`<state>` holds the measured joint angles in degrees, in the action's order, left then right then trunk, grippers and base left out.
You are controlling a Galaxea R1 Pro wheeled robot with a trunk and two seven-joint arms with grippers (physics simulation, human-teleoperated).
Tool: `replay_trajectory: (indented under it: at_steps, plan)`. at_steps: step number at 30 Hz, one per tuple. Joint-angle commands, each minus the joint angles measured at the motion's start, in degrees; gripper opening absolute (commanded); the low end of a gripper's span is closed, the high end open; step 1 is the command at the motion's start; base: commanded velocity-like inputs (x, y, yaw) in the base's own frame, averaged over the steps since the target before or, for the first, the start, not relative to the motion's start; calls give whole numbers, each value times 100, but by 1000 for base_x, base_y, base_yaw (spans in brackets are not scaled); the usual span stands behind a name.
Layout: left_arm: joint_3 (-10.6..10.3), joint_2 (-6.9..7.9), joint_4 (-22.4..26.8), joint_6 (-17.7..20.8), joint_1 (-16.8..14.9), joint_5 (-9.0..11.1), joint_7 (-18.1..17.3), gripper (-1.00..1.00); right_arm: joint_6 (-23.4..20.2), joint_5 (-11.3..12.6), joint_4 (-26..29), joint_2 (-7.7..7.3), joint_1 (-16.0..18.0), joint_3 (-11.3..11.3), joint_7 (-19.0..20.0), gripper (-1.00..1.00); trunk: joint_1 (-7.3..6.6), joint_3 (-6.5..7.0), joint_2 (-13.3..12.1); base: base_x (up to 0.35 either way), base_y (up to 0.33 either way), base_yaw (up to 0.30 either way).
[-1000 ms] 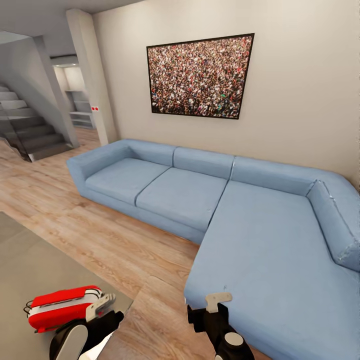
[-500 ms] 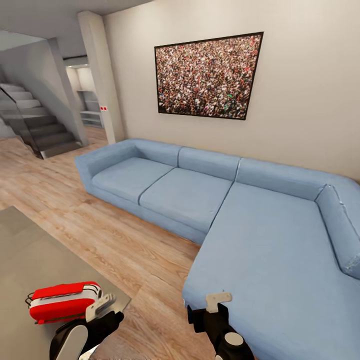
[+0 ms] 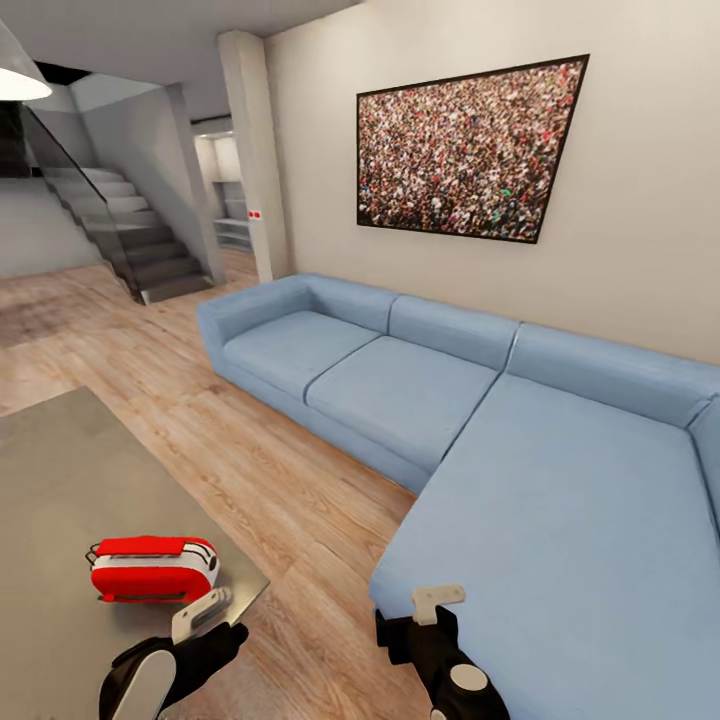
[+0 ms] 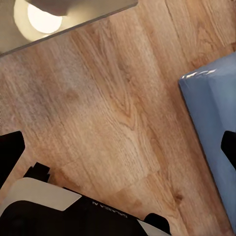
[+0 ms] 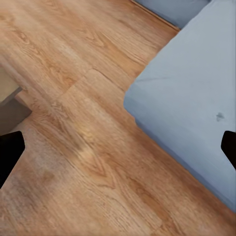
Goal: Turn on the radio receiver that's on the table in the living room.
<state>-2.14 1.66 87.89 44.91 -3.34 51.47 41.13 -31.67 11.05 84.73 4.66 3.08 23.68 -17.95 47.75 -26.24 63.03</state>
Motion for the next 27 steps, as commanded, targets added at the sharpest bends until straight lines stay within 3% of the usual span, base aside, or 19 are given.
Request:
replay_trajectory:
  at_steps: [1, 9, 16, 19, 21, 27]
  plan:
    - [1, 1, 0, 1, 0, -2, 0, 100, 3, 1, 0, 0, 0, -1, 1, 100, 0, -1, 0, 0, -16, 112]
    - [23, 2, 0, -9, 0, -6, 0, 100, 11, 2, 0, 0, 0, -3, 2, 100, 0, -2, 0, 0, -2, 11]
    - [362, 0, -14, -35, 0, -11, -79, 100, 11, 8, -8, 0, 0, 4, -2, 100, 0, -2, 0, 0, 0, 0]
    - [841, -6, -162, -11, 0, -3, -527, 100, 11, 22, -9, 0, 0, 5, -6, 100, 0, -2, 0, 0, 0, 0]
    - [964, -9, -219, -4, 0, -21, -760, 100, 11, 26, -9, 0, 0, 5, -7, 100, 0, -2, 0, 0, 0, 0]
    - [1009, -5, -181, 17, 0, -39, -919, 100, 3, 28, -9, 0, 0, 13, -7, 100, 0, -2, 0, 0, 0, 0]
